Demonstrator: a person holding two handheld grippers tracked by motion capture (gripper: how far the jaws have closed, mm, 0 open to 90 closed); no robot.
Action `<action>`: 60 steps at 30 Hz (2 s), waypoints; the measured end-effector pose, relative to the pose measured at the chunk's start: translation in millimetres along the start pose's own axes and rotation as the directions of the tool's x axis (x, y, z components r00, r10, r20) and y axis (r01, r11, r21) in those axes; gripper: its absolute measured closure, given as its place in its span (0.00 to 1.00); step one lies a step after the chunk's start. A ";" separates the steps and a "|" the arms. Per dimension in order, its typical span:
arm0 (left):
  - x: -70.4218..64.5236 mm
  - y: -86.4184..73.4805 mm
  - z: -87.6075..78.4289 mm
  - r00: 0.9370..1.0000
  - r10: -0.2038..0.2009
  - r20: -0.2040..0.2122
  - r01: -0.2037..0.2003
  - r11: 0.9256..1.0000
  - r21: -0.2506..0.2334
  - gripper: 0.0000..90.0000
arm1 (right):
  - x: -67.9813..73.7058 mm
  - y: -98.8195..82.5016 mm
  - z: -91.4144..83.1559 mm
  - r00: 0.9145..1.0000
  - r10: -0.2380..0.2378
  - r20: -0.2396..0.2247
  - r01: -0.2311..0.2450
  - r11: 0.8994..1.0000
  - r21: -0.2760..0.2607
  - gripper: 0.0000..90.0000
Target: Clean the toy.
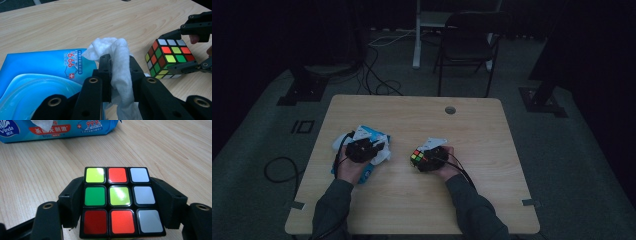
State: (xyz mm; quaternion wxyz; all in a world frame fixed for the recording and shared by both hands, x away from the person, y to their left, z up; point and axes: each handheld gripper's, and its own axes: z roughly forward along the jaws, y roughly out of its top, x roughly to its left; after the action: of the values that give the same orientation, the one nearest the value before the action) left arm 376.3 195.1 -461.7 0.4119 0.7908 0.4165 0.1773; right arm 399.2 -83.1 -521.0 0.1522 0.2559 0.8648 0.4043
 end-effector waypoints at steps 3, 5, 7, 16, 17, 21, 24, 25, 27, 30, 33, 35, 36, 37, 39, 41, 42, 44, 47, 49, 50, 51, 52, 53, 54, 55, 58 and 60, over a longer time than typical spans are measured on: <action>0.0 0.2 -0.1 1.000 -0.001 0.002 0.001 1.000 -0.003 0.88 | 0.0 -0.3 -0.1 1.000 0.001 0.001 -0.001 1.000 -0.003 0.36; 0.0 0.3 -0.4 1.000 -0.001 0.003 0.001 1.000 -0.005 0.89 | -0.3 -0.7 -0.2 1.000 0.006 -0.001 -0.006 1.000 -0.004 0.36; -0.2 0.5 -0.5 1.000 -0.002 0.005 0.002 1.000 -0.006 0.89 | -0.6 -1.2 -0.3 1.000 0.006 -0.003 -0.006 1.000 -0.006 0.36; -1.6 1.2 0.5 1.000 -0.003 0.016 0.003 1.000 -0.010 0.89 | -0.9 -2.0 0.5 1.000 -0.003 -0.005 0.003 1.000 -0.001 0.36; -1.6 1.3 0.5 1.000 -0.004 0.016 0.004 1.000 -0.011 0.89 | -0.8 -2.2 0.7 1.000 -0.004 -0.006 0.004 1.000 0.001 0.36; -2.1 2.0 0.5 1.000 -0.003 0.023 0.004 1.000 -0.015 0.89 | 0.0 -2.7 -0.2 1.000 -0.010 -0.004 0.010 1.000 -0.008 0.37; -3.4 3.1 0.7 1.000 0.002 0.030 -0.002 1.000 -0.019 0.89 | 0.4 -3.2 -1.2 1.000 -0.014 0.002 0.014 1.000 -0.014 0.38; -4.2 3.7 0.8 0.999 0.007 0.033 -0.006 1.000 -0.020 0.89 | 0.4 -3.2 -1.9 1.000 -0.013 0.000 0.013 1.000 -0.017 0.38; -5.0 4.4 1.1 0.999 0.009 0.035 -0.009 1.000 -0.022 0.89 | 0.5 -3.1 -2.8 1.000 -0.011 0.000 0.011 1.000 -0.020 0.38; -8.3 7.7 2.5 0.999 0.016 0.041 -0.015 1.000 -0.026 0.89 | 0.7 -2.0 -5.7 1.000 -0.014 -0.005 0.014 0.999 -0.029 0.38; -11.1 10.7 3.5 0.998 0.025 0.049 -0.023 0.999 -0.030 0.89 | 1.0 -1.2 -7.7 1.000 -0.023 -0.010 0.022 0.999 -0.034 0.38; -12.9 12.1 4.6 0.998 0.028 0.055 -0.026 0.999 -0.033 0.89 | 1.7 -0.6 -9.0 1.000 -0.024 -0.012 0.023 0.999 -0.037 0.38; -14.1 12.8 5.3 0.998 0.029 0.057 -0.027 0.999 -0.034 0.89 | 1.9 -0.3 -9.6 1.000 -0.025 -0.016 0.024 0.999 -0.038 0.38; -15.3 13.3 6.0 0.998 0.033 0.060 -0.031 0.999 -0.035 0.89 | 2.3 -0.1 -10.2 0.999 -0.026 -0.019 0.025 0.999 -0.039 0.38; -16.5 13.9 6.8 0.997 0.037 0.064 -0.034 0.999 -0.036 0.89 | 2.7 0.4 -11.1 0.999 -0.036 -0.026 0.035 0.999 -0.039 0.38; -20.8 15.0 9.5 0.995 0.049 0.090 -0.045 0.998 -0.043 0.89 | 3.6 0.7 -11.9 0.999 -0.040 -0.034 0.039 0.999 -0.035 0.38; -23.0 15.4 11.0 0.994 0.056 0.098 -0.052 0.998 -0.045 0.89 | 4.0 0.9 -12.2 0.998 -0.043 -0.037 0.042 0.999 -0.035 0.38; -25.6 15.9 12.9 0.993 0.061 0.104 -0.057 0.997 -0.045 0.89 | 4.3 1.2 -13.1 0.998 -0.051 -0.039 0.049 0.998 -0.035 0.38; -29.2 16.3 15.4 0.991 0.065 0.113 -0.060 0.997 -0.048 0.89 | 4.3 1.3 -14.2 0.998 -0.047 -0.043 0.046 0.998 -0.042 0.38; -31.5 16.4 16.3 0.991 0.070 0.118 -0.064 0.997 -0.048 0.89 | 4.3 1.4 -15.2 0.998 -0.046 -0.047 0.044 0.998 -0.048 0.38; -32.8 16.5 16.9 0.990 0.071 0.120 -0.066 0.997 -0.050 0.89 | 4.3 1.4 -15.8 0.998 -0.047 -0.048 0.045 0.998 -0.052 0.38; -34.0 16.5 17.4 0.990 0.074 0.122 -0.068 0.996 -0.051 0.89 | 4.5 1.4 -16.5 0.998 -0.048 -0.050 0.046 0.997 -0.056 0.38; -35.2 16.5 17.9 0.989 0.075 0.125 -0.069 0.996 -0.053 0.89 | 4.9 1.5 -17.3 0.998 -0.049 -0.049 0.046 0.997 -0.060 0.38; -36.2 16.6 18.3 0.989 0.077 0.127 -0.071 0.996 -0.054 0.89 | 5.2 1.7 -18.2 0.998 -0.049 -0.049 0.046 0.997 -0.063 0.38; -37.4 16.5 18.8 0.989 0.076 0.128 -0.069 0.996 -0.057 0.89 | 5.4 1.9 -19.0 0.997 -0.051 -0.050 0.048 0.997 -0.066 0.38; -38.6 16.3 18.9 0.988 0.076 0.132 -0.069 0.996 -0.060 0.89 | 5.6 2.0 -19.8 0.997 -0.051 -0.052 0.047 0.996 -0.071 0.38; -43.4 15.3 19.4 0.987 0.075 0.141 -0.065 0.995 -0.074 0.89 | 6.4 1.9 -21.7 0.997 -0.053 -0.058 0.049 0.996 -0.076 0.38; -46.6 15.4 20.5 0.986 0.080 0.144 -0.069 0.995 -0.077 0.89 | 7.1 1.6 -22.5 0.997 -0.055 -0.057 0.050 0.995 -0.082 0.38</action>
State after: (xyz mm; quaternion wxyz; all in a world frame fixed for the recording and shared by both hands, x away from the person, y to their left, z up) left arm 369.4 142.4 -458.7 0.4627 0.8014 0.3485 0.1488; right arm 383.3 -92.2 -506.0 0.1470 0.2147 0.8584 0.4421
